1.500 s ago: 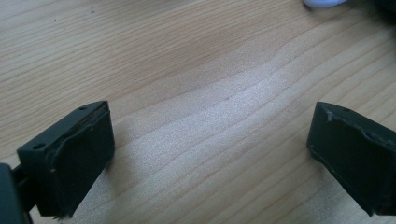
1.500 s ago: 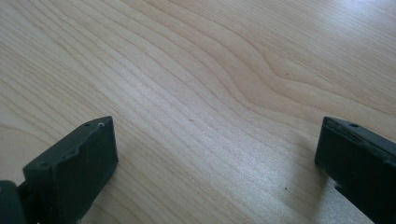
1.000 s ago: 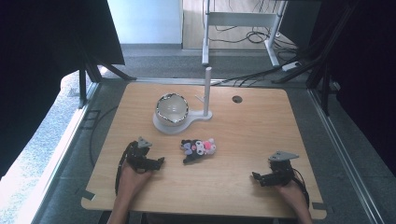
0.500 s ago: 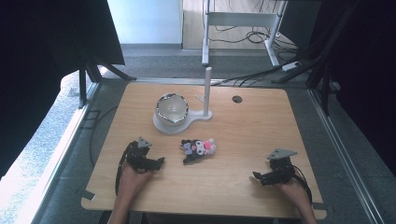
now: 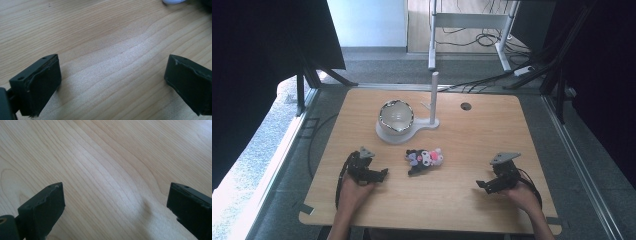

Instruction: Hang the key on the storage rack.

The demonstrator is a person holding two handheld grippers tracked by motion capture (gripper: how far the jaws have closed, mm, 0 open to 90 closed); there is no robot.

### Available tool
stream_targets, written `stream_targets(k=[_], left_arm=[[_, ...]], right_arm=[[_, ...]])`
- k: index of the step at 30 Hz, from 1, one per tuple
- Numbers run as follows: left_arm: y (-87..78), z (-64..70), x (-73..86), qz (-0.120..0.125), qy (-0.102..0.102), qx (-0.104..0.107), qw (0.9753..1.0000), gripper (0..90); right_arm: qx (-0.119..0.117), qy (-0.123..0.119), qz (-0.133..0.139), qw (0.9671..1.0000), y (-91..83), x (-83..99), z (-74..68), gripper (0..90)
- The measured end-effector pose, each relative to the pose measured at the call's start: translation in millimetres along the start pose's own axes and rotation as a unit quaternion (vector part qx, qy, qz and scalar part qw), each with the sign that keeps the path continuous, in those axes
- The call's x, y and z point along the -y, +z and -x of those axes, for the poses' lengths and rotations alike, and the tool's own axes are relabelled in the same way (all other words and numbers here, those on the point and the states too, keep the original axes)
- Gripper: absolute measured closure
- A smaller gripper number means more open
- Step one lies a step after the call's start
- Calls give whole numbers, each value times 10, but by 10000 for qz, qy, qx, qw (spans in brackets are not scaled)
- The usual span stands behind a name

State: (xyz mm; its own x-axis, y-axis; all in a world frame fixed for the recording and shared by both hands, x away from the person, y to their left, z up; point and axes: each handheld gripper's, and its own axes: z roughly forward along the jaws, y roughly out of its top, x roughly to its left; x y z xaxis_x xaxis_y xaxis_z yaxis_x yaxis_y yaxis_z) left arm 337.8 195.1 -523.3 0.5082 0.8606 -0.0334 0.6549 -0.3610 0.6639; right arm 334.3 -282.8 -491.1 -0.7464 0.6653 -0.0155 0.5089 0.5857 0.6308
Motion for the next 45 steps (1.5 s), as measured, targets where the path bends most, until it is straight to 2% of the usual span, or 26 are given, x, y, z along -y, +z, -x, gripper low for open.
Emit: stream_targets(k=[6,10,12,16,22,29,36,38,41,45], left_arm=[[0,0,0,-1,1,1,10000,8],[0,0,0,-1,1,1,10000,8],[0,0,0,-3,0,-2,10000,8],[0,0,0,0,1,0,10000,8],[0,0,0,-3,3,-2,10000,8],[-1,0,0,-5,5,-2,10000,8],[-1,-1,0,-3,3,2,10000,8],[1,1,0,5,-5,-1,10000,8],[1,2,0,9,-13,-5,10000,8],[-2,-1,0,-7,4,6,10000,8]], right_arm=[[-83,-45,-96,9999,31,-105,30,20],[-131,-210,-172,9995,48,-203,34,29],[-171,-369,-259,9988,64,-287,19,31],[-250,-430,-287,9984,78,-366,8,35],[-320,-657,-408,9965,115,-499,-22,46],[-455,-967,-583,9926,177,-696,-69,53],[-599,-1089,-704,9898,255,-829,-100,57],[-685,-1172,-750,9879,298,-892,-117,60],[-682,-1238,-792,9868,326,-936,-124,61],[-750,-1366,-888,9838,383,-1024,-144,62]])
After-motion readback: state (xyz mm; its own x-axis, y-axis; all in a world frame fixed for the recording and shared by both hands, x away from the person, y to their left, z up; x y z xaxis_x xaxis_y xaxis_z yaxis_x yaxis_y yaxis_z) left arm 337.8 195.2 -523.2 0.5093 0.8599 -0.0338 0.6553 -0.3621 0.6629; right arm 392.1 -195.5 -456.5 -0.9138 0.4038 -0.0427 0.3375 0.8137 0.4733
